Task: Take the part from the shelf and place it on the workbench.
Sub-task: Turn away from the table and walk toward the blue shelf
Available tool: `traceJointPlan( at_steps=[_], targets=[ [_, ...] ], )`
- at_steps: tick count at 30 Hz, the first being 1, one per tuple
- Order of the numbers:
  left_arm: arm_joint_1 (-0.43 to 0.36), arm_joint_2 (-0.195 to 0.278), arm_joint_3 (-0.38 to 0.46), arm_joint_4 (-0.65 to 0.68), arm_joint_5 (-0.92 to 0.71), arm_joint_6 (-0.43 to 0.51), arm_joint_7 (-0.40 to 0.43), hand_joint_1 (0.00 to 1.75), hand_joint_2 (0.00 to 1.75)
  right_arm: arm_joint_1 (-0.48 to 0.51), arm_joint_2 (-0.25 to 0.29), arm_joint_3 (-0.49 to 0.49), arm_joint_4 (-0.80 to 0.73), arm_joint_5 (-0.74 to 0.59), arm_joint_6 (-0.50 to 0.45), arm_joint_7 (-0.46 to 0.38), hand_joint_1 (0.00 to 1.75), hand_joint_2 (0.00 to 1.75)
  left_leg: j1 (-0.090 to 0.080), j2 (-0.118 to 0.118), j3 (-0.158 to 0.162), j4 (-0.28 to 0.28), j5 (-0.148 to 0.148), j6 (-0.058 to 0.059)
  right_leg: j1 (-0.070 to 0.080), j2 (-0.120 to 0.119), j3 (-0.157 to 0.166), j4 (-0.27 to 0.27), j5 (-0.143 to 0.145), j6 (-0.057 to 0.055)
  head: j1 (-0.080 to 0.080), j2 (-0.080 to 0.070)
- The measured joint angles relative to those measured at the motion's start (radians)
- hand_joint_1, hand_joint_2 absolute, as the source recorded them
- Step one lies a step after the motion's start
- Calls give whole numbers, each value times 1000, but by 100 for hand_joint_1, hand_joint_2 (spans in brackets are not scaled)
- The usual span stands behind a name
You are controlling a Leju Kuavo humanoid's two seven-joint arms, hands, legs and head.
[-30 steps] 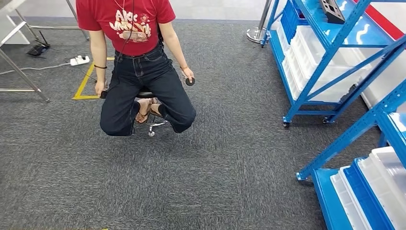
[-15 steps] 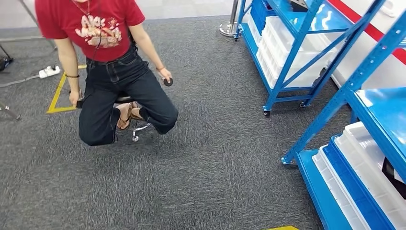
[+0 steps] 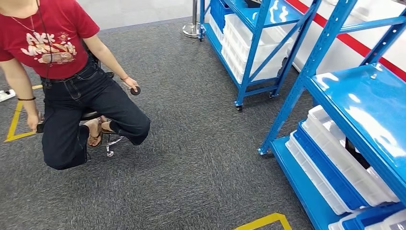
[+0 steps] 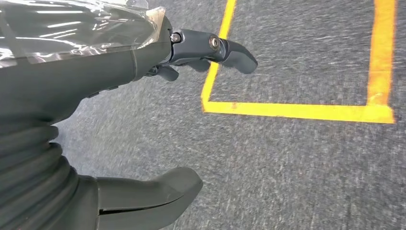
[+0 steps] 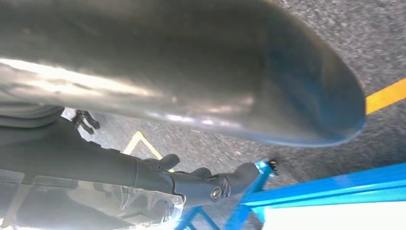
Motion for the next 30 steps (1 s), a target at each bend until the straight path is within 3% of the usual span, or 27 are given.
traceJointPlan(
  at_steps=[2,4,6,8,9,10,12,14,15,17,19,21,23,24,25,26,28,30],
  targets=[
    [-1,-2,1,0,3,2,0,0,175,3,-2,0,0,1,0,-1,0,0,-6,20,1,-6,5,15,-4,13,-10,-1,1,13,0,0],
    [-2,-4,3,0,4,4,-1,0,175,5,-3,1,0,3,1,-4,0,0,-6,41,3,-14,11,31,-5,-19,-33,38,-20,17,2,0],
    [1,-5,6,0,6,6,-2,0,175,3,-6,3,0,7,2,-9,0,0,-9,64,3,-19,14,41,-5,-71,-92,156,-75,12,4,0],
    [4,-6,9,0,8,7,-2,0,175,2,-9,5,0,10,4,-13,0,0,-11,90,1,-18,13,44,-8,-90,-153,276,-119,15,5,0],
    [5,-6,10,0,9,8,-2,0,175,4,-10,6,0,11,4,-14,0,0,-12,102,0,-18,12,44,-9,-93,-160,291,-120,22,5,0],
    [5,-6,12,0,11,8,-2,0,175,5,-11,6,0,11,5,-14,0,0,-12,113,1,-18,12,43,-11,-97,-143,260,-104,32,5,0],
    [5,-8,14,0,14,8,-3,0,175,6,-13,6,0,13,6,-15,0,0,-14,132,5,-18,9,38,-15,-133,-64,112,-50,47,6,0],
    [7,-9,14,0,16,9,-3,0,175,2,-14,6,0,14,7,-15,0,0,-18,149,14,-18,2,26,-9,-172,-11,11,-14,42,5,0],
    [7,-9,15,0,16,10,-3,0,175,1,-14,7,0,14,7,-16,0,0,-20,158,20,-19,-1,19,-5,-178,-7,0,-10,33,4,0],
    [5,-11,15,0,18,11,-4,0,175,1,-16,7,1,15,8,-17,0,0,-16,172,30,-24,-5,5,-5,-156,-5,-4,-5,15,3,0],
    [3,-14,18,1,23,11,-7,0,175,2,-17,7,1,16,10,-20,0,0,-10,141,25,5,-32,-6,-14,-134,3,-12,2,-1,1,0],
    [6,-16,23,1,27,13,-9,0,175,2,-19,7,1,17,14,-26,0,0,-7,84,-24,117,-99,-10,-17,-112,7,-15,7,-13,-3,0],
    [11,-18,29,1,33,17,-10,0,175,1,-21,8,1,19,17,-31,0,0,-6,61,-89,244,-149,-11,-13,-86,7,-14,7,-19,-4,0],
    [12,-18,32,1,36,20,-11,0,175,2,-22,8,1,21,18,-33,0,0,-6,59,-105,267,-145,-10,-11,-72,8,-14,7,-20,-4,0],
    [13,-19,34,1,38,22,-11,0,175,2,-22,9,1,23,18,-34,0,0,-5,57,-102,249,-121,-9,-10,-58,10,-13,7,-20,-4,0],
    [13,-20,36,1,39,23,-11,0,175,2,-23,9,1,25,18,-34,0,0,-4,53,-80,194,-82,-8,-10,-44,12,-13,7,-19,-4,0],
    [12,-20,39,1,39,25,-11,0,175,0,-23,11,1,29,18,-35,0,0,0,20,-22,57,-13,-5,-7,-19,12,-9,4,-15,-4,0],
    [12,-21,41,1,40,25,-12,0,175,0,-23,12,1,30,18,-35,0,0,-1,1,4,-7,6,0,-3,0,5,-6,2,-3,-3,0]
  ],
)
